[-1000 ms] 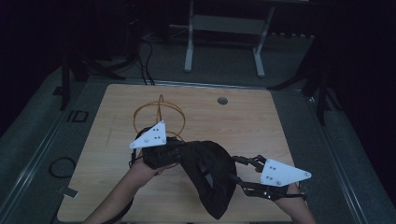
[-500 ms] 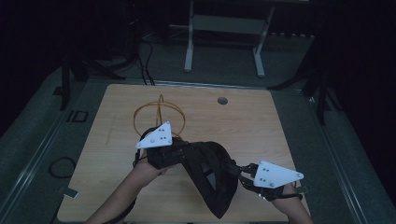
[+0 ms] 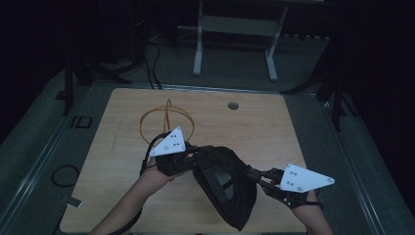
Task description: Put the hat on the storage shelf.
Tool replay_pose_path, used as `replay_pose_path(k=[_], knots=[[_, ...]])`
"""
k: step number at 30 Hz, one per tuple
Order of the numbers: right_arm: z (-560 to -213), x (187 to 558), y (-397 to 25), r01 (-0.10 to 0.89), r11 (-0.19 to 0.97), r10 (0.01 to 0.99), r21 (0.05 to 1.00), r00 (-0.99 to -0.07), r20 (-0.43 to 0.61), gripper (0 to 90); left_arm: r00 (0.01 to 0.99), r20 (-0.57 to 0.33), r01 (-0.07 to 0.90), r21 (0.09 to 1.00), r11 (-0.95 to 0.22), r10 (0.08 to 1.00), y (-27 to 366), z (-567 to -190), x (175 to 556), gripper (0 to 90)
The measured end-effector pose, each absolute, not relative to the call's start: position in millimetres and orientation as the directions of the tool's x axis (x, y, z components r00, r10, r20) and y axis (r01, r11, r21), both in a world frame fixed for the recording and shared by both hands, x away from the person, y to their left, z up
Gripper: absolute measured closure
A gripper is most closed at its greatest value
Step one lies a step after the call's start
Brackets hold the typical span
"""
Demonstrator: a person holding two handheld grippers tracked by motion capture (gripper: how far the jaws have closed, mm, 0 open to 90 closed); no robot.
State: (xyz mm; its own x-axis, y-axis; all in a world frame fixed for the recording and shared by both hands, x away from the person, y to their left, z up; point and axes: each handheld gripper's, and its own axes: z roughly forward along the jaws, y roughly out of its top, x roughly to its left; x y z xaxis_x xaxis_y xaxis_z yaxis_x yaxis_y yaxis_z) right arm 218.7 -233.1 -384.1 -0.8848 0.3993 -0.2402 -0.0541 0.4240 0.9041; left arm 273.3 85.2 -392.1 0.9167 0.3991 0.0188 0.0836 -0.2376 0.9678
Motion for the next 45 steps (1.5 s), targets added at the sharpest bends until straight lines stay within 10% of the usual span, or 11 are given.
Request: replay_pose_path(k=[15, 45], knots=[[-375.3, 224.8, -254.8, 0.010, 0.381, 0.508, 0.924, -0.838, -0.201, 88.9, 0.856, 0.097, 0.044, 0.965, -0.258, 0.507, 98.2, -390.2, 264.7, 58.9], [-347.9, 264.3, -263.2, 0.061, 0.288, 0.651, 0.956, -0.745, -0.149, 88.9, 0.744, 0.041, 0.175, 0.951, -0.255, 0.666, 176.5, -454.2, 233.5, 54.9]])
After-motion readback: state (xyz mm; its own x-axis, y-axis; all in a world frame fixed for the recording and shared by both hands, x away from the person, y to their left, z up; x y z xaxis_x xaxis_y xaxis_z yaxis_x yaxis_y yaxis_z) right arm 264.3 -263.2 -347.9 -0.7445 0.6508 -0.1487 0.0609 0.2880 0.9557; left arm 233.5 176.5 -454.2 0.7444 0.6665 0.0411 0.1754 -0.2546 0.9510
